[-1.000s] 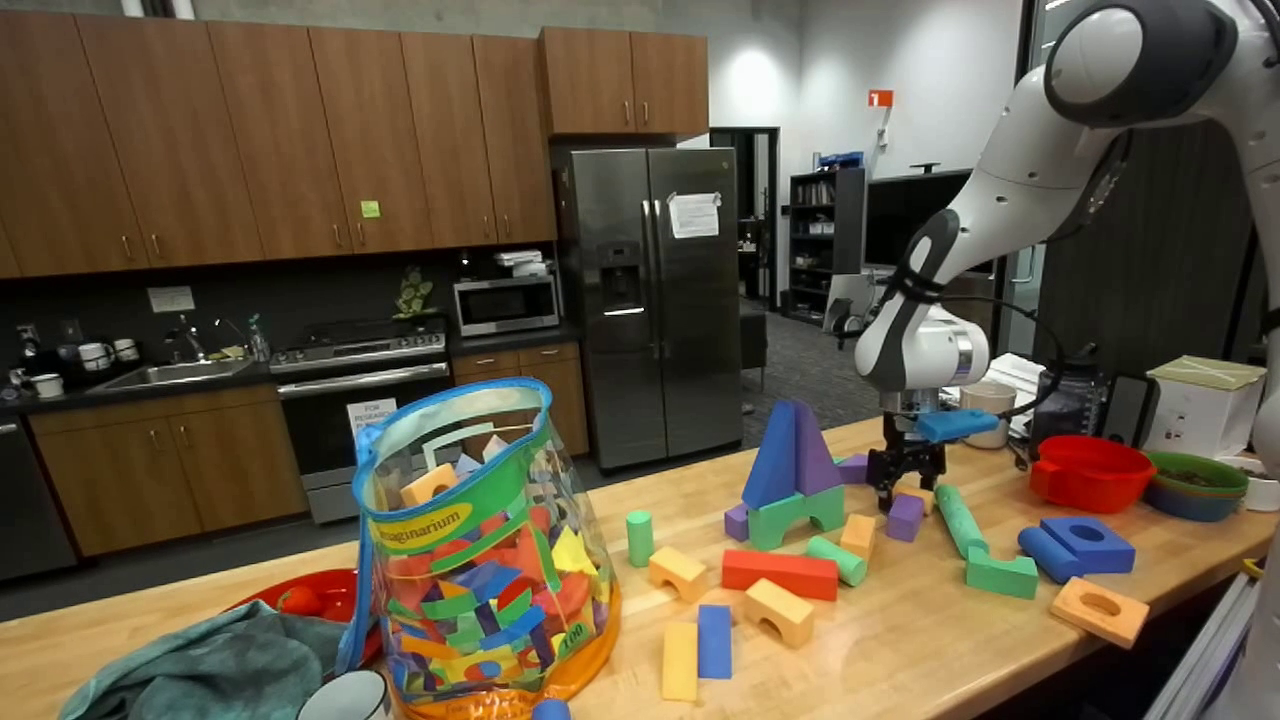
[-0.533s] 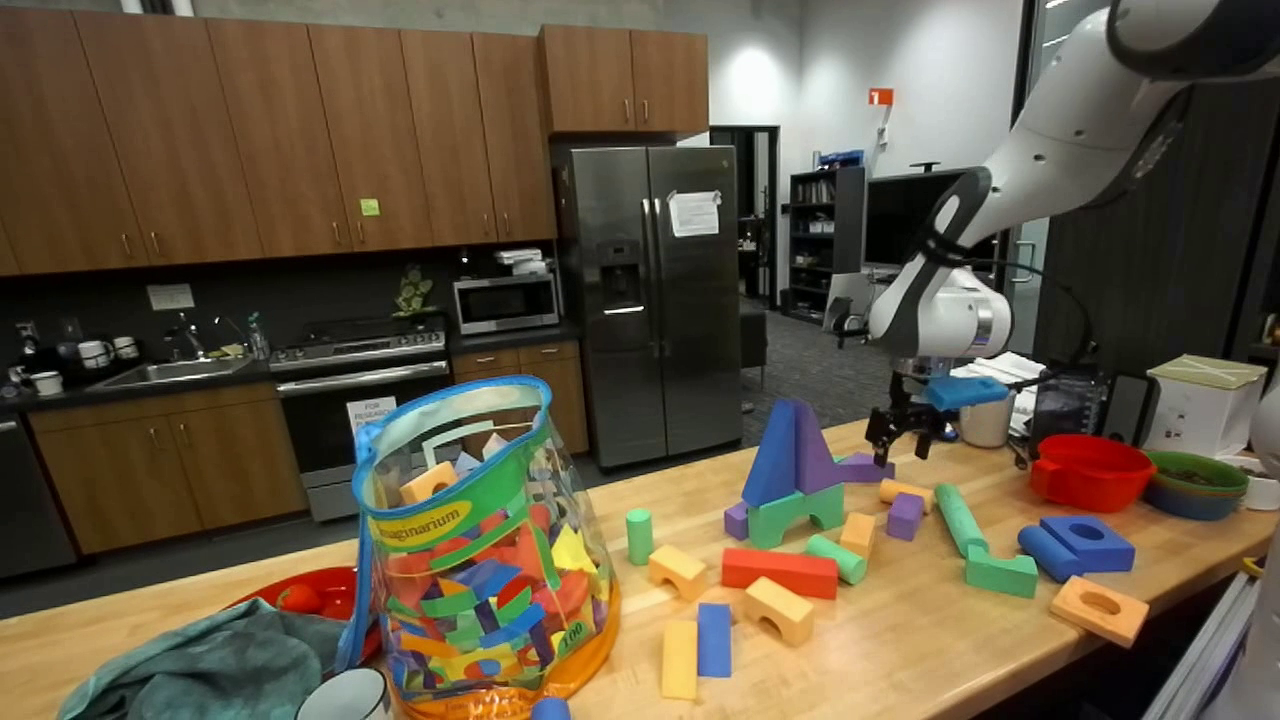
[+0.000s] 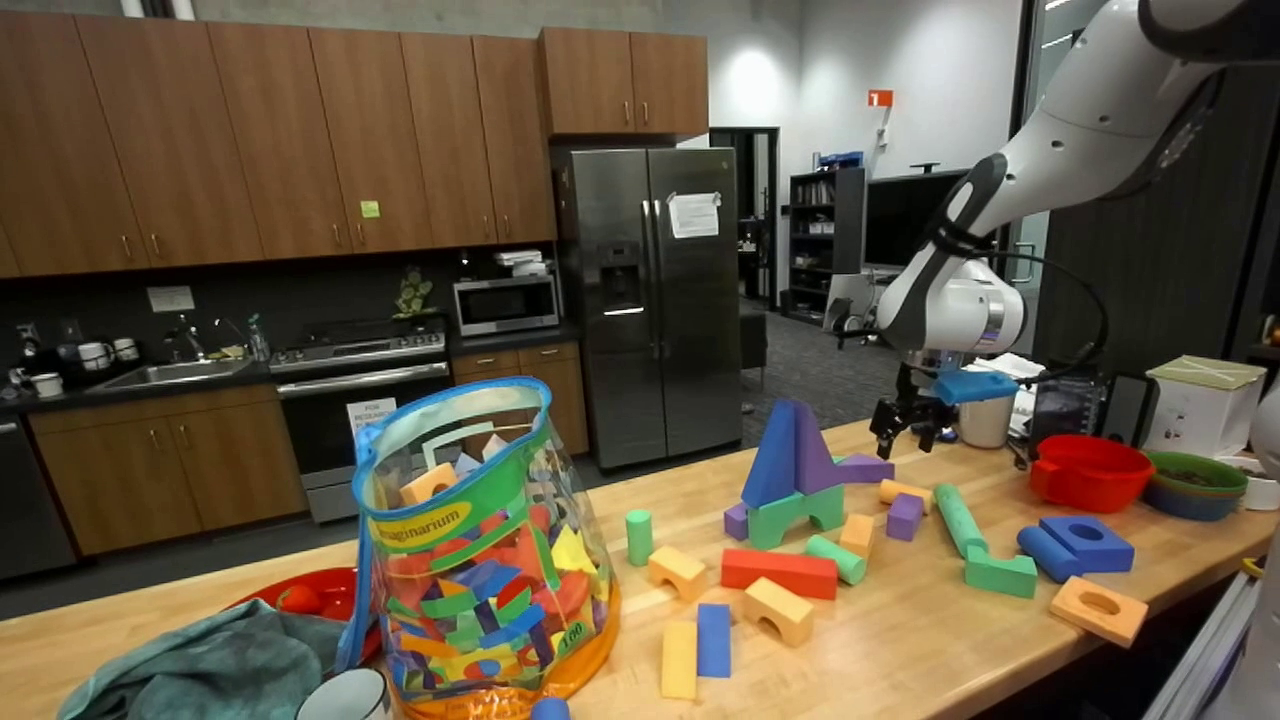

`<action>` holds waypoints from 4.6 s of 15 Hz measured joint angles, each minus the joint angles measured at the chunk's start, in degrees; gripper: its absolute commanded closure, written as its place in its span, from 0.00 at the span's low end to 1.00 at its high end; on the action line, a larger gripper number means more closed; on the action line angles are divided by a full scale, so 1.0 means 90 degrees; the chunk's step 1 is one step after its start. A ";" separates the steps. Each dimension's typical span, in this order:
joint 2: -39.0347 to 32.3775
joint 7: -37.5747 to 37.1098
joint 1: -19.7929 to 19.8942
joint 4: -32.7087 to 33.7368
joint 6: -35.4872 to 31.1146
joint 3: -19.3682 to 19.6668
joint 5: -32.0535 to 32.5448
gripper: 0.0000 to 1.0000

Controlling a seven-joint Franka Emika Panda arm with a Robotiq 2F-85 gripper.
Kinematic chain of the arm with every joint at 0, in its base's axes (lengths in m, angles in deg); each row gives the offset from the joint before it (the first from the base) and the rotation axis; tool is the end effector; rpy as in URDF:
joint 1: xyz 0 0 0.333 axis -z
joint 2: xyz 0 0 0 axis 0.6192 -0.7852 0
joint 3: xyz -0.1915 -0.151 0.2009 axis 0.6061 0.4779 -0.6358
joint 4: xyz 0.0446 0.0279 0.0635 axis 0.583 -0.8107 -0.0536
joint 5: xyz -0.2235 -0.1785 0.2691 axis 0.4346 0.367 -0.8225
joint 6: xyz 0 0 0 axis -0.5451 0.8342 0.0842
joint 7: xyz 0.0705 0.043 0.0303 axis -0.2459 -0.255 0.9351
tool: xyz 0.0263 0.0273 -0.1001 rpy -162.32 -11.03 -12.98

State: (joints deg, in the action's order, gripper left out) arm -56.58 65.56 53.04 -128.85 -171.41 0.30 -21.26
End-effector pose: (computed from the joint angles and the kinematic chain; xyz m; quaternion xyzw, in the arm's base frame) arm 0.4422 -0.1664 0.2463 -0.9895 0.1162 -0.0753 0.0414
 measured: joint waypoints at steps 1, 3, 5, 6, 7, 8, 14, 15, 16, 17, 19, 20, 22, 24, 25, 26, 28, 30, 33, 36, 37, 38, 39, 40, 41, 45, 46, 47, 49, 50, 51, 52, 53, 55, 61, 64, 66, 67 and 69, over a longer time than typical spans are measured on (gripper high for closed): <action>-0.0025 0.0000 0.0001 0.0013 0.0000 0.0001 0.0000 0.00; -0.0031 0.0000 -0.0002 0.0019 -0.0001 0.0001 0.0000 0.00; -0.0032 0.0000 -0.0002 0.0024 -0.0001 0.0003 0.0000 0.00; -0.0033 0.0000 -0.0003 0.0024 -0.0001 0.0002 0.0000 0.00; -0.0033 0.0000 -0.0003 0.0025 -0.0001 0.0003 0.0000 0.00; -0.0033 0.0000 -0.0003 0.0025 -0.0001 0.0002 0.0000 0.00; -0.0034 0.0000 -0.0004 0.0026 -0.0001 0.0003 0.0000 0.00; -0.0034 0.0000 -0.0004 0.0026 -0.0001 0.0003 0.0000 0.00; -0.0039 -0.0001 -0.0005 0.0025 -0.0001 0.0004 0.0000 0.00; -0.0051 -0.0002 -0.0006 0.0023 0.0000 0.0008 -0.0001 0.00; -0.0070 -0.0027 -0.0005 -0.0014 -0.0023 0.0037 -0.0004 0.00; -0.0074 -0.0039 -0.0003 -0.0053 -0.0048 0.0064 -0.0005 0.00; -0.0074 -0.0070 0.0008 -0.0200 -0.0243 0.0135 -0.0007 0.00; -0.0075 -0.0126 0.0026 -0.0379 -0.0559 0.0193 -0.0006 0.00; -0.0075 -0.0179 0.0027 -0.0459 -0.0733 0.0226 -0.0004 0.00; -0.0079 -0.0254 0.0026 -0.0534 -0.0916 0.0254 0.0004 0.00; -0.0109 -0.0422 0.0020 -0.0652 -0.1289 0.0308 0.0054 0.00; -0.0164 -0.0633 -0.0002 -0.0731 -0.1596 0.0390 0.0213 0.00; -0.0244 -0.0871 -0.0055 -0.0787 -0.1769 0.0554 0.0542 0.00; -0.0308 -0.1227 -0.0132 -0.0824 -0.1710 0.0796 0.1179 0.00; -0.0311 -0.1346 -0.0137 -0.0836 -0.1675 0.0848 0.1377 0.00; -0.0310 -0.1450 -0.0147 -0.0838 -0.1636 0.0897 0.1541 0.00; -0.0310 -0.1522 -0.0159 -0.0837 -0.1588 0.0927 0.1647 0.00; -0.0310 -0.1563 -0.0164 -0.0836 -0.1537 0.0934 0.1705 0.00; -0.0310 -0.1614 -0.0170 -0.0836 -0.1482 0.0934 0.1758 0.00; -0.0283 -0.1592 -0.0189 -0.0820 -0.1074 0.0862 0.1747 0.00; -0.0265 -0.1590 -0.0188 -0.0807 -0.0914 0.0821 0.1742 0.00; -0.0236 -0.1590 -0.0188 -0.0796 -0.0771 0.0791 0.1741 0.00; -0.0174 -0.1590 -0.0189 -0.0790 -0.0546 0.0749 0.1741 0.00; -0.0149 -0.1590 -0.0189 -0.0789 -0.0456 0.0740 0.1741 0.00; -0.0128 -0.1590 -0.0189 -0.0788 -0.0380 0.0736 0.1741 0.00; -0.0119 -0.1590 -0.0189 -0.0784 -0.0321 0.0736 0.1741 0.00; -0.0115 -0.1590 -0.0189 -0.0778 -0.0264 0.0736 0.1741 0.00; -0.0110 -0.1590 -0.0189 -0.0762 -0.0178 0.0736 0.1741 0.00; -0.0109 -0.1186 -0.0188 -0.0736 -0.0186 0.0710 0.1708 0.00; -0.0108 -0.0898 -0.0186 -0.0735 -0.0186 0.0686 0.1575 0.00; -0.0108 -0.0784 -0.0186 -0.0735 -0.0186 0.0673 0.1545 0.00; -0.0108 -0.0724 -0.0186 -0.0735 -0.0186 0.0672 0.1544 0.00; -0.0108 -0.0611 -0.0185 -0.0735 -0.0188 0.0671 0.1544 0.00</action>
State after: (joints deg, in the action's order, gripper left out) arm -57.55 60.06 51.38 -135.47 -173.10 6.34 -7.36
